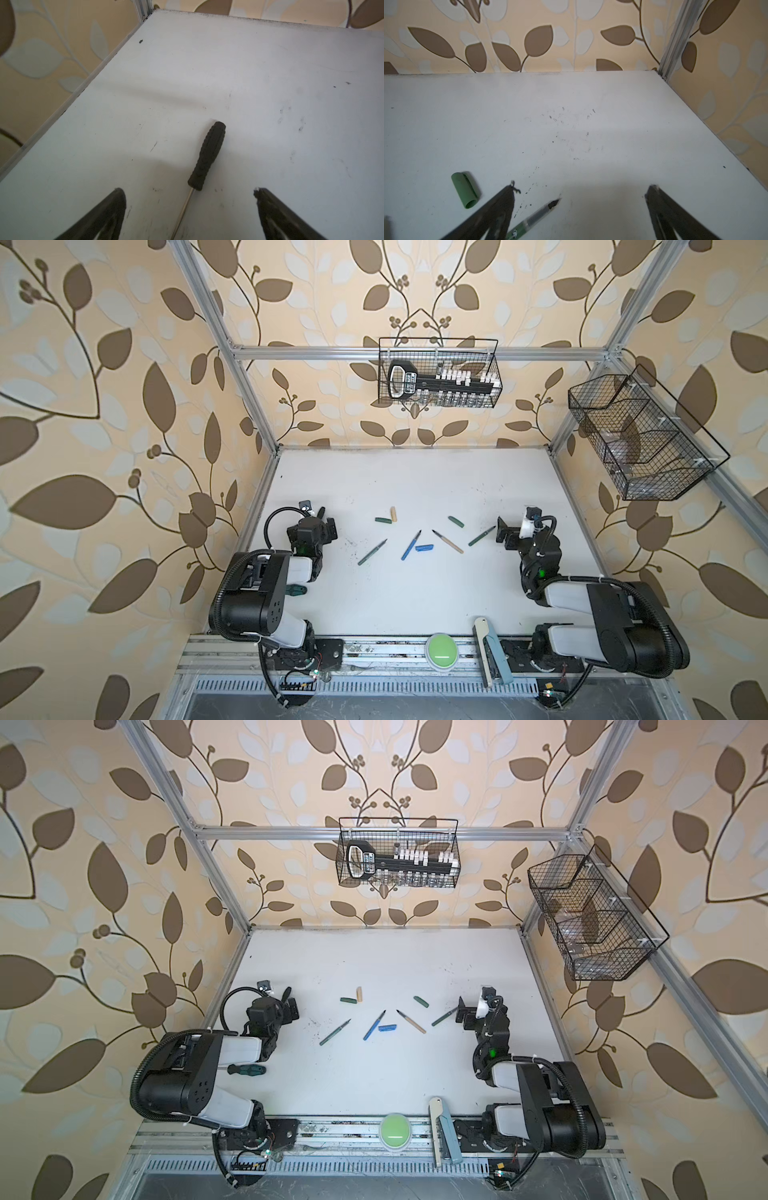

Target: Insert the pens into the pen caps

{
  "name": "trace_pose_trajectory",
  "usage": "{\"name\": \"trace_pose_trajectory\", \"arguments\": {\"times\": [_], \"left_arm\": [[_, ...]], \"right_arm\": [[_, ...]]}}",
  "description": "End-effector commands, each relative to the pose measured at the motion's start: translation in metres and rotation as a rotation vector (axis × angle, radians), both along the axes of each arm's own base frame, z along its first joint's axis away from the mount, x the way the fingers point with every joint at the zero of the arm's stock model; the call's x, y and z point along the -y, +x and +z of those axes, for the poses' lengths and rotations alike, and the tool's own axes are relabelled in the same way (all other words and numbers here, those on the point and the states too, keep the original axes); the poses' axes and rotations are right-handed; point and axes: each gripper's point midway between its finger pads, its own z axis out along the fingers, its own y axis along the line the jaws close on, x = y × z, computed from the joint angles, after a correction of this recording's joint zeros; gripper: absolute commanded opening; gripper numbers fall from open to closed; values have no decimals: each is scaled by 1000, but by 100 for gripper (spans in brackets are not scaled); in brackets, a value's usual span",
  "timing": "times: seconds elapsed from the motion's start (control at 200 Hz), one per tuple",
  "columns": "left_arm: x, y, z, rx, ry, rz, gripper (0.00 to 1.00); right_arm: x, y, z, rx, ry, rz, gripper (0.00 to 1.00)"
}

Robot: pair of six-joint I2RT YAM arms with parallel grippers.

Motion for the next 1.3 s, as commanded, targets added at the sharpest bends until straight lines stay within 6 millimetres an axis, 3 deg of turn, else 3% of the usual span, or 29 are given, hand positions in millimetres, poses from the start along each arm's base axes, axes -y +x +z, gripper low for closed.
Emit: {"name": "trace_pose_trajectory", "arguments": {"times": [0.0,1.08,1.215,1.295], "left_arm": [[-4,13,19,65,11,7,99],[-4,13,18,62,10,7,99],[-4,13,19,67,11,7,99],[-11,14,30,88,23,47,99]], "right_arm": [[-1,6,8,22,-12,17,100],[-1,7,10,23,-21,9,100],[3,16,17,-84,-62,-73,100],[-6,24,22,-181,-26,-72,100]]}}
